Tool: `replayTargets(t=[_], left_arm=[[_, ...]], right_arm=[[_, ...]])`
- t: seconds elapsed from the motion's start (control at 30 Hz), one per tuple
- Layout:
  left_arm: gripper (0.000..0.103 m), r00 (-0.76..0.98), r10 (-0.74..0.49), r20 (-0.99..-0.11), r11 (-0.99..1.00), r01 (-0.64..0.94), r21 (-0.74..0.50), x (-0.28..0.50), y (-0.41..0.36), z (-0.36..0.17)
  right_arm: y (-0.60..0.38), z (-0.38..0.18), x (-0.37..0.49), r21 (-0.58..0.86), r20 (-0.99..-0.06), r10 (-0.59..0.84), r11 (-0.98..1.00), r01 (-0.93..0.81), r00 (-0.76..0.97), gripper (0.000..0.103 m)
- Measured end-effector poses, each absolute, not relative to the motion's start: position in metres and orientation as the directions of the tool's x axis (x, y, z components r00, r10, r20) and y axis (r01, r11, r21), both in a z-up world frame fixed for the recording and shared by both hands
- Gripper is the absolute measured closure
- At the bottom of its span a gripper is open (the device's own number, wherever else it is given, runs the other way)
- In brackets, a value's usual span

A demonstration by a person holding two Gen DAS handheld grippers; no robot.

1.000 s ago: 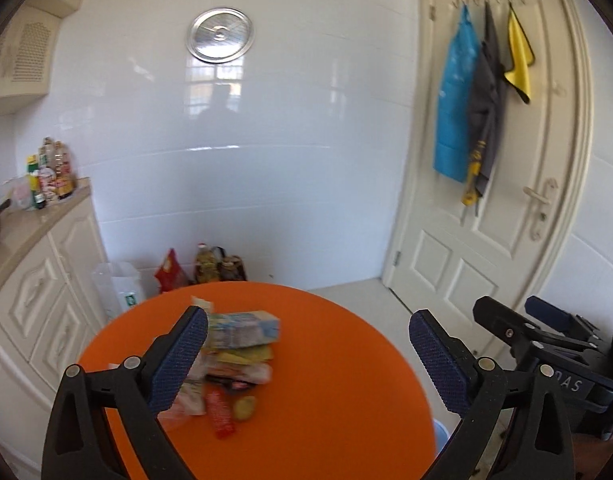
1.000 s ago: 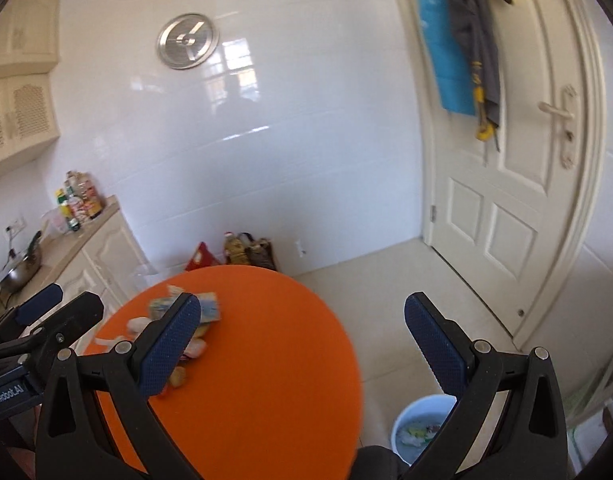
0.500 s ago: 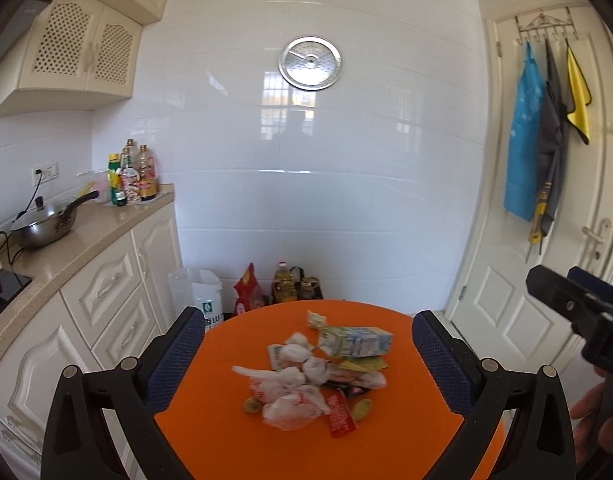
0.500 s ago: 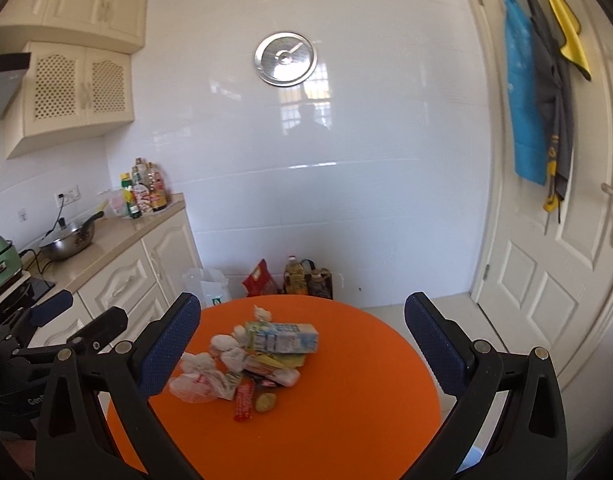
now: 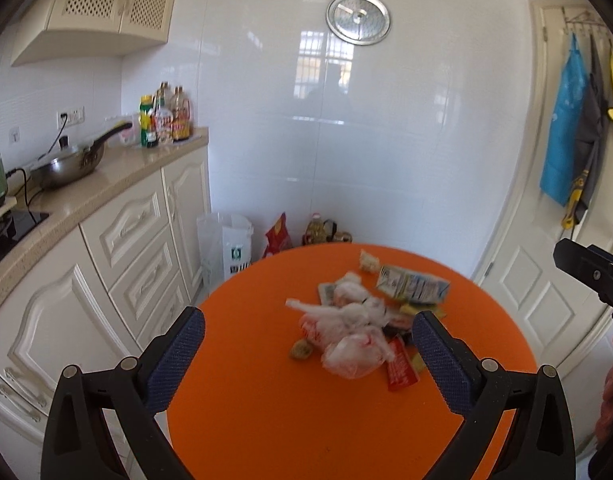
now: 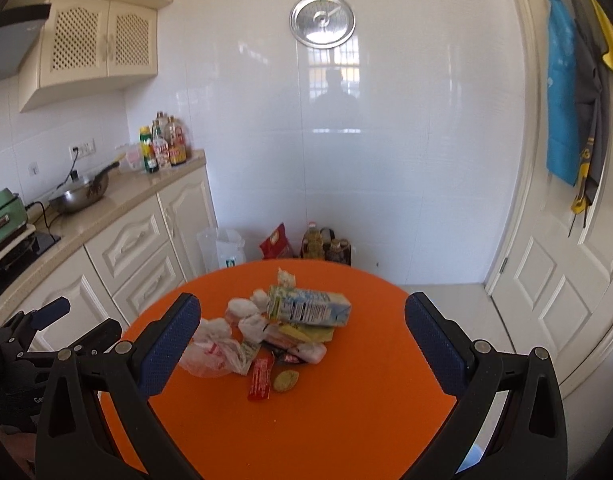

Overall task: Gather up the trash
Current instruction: 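Grasp the red-printed plastic bag with the left gripper while the right grasps the sponge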

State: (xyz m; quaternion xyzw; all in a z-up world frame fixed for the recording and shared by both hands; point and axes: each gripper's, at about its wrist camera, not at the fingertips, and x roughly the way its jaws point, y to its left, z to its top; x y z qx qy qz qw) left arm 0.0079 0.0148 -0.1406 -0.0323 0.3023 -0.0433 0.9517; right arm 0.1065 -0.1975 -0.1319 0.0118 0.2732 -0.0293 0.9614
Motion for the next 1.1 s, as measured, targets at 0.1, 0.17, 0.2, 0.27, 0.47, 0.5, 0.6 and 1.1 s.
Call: replayTargets(t=[0.1,0.17,0.2,0.27,0.47,0.5,0.6,1.1], left_arm=[[0.001,0.787,-0.109,-0.608,0.994,0.068,-0.09,0.042,0.009,-0.147],[0.001,0.771,-0.111,-0.627,0.994,0.072,-0.088,0.063,0.005,-0.15],[0.001,0.763,-0.116,-0.636,0.993,0.078,-0.088,0.073,0.001,-0.154],[0.001,0.741,-0.133,-0.658,0.991,0.096,-0.092,0.098,-0.006,-0.165],[0.001,0.684,-0.12,-0.719,0.991,0.12,-0.05,0.175,-0.039,-0.199],[0.001,0.673,-0.115,-0.731,0.992,0.123,-0.043,0.189,-0.045,-0.206],[0.002,0.636,-0.09,-0.766,0.992,0.127,-0.012,0.228,-0.061,-0.227],[0.07,0.591,-0.226,-0.774,0.971,0.2,-0.131,0.334,-0.08,-0.239]], right_arm=[[-0.2,-0.151,0.121,0.013,-0.574,-0.04,0.998,0.059,0.818,0.0],[-0.201,-0.162,0.129,0.017,-0.599,-0.039,0.998,0.061,0.8,0.0],[-0.203,-0.168,0.133,0.02,-0.611,-0.039,0.998,0.065,0.791,0.0],[-0.206,-0.177,0.139,0.025,-0.63,-0.04,0.997,0.072,0.776,0.0],[-0.22,-0.2,0.155,0.02,-0.678,-0.061,0.995,0.101,0.732,0.0],[-0.221,-0.203,0.157,0.02,-0.684,-0.062,0.994,0.104,0.727,0.0],[-0.228,-0.216,0.164,0.021,-0.712,-0.066,0.993,0.115,0.699,0.0],[-0.227,-0.302,0.196,0.032,-0.838,-0.028,0.994,0.101,0.544,0.003]])
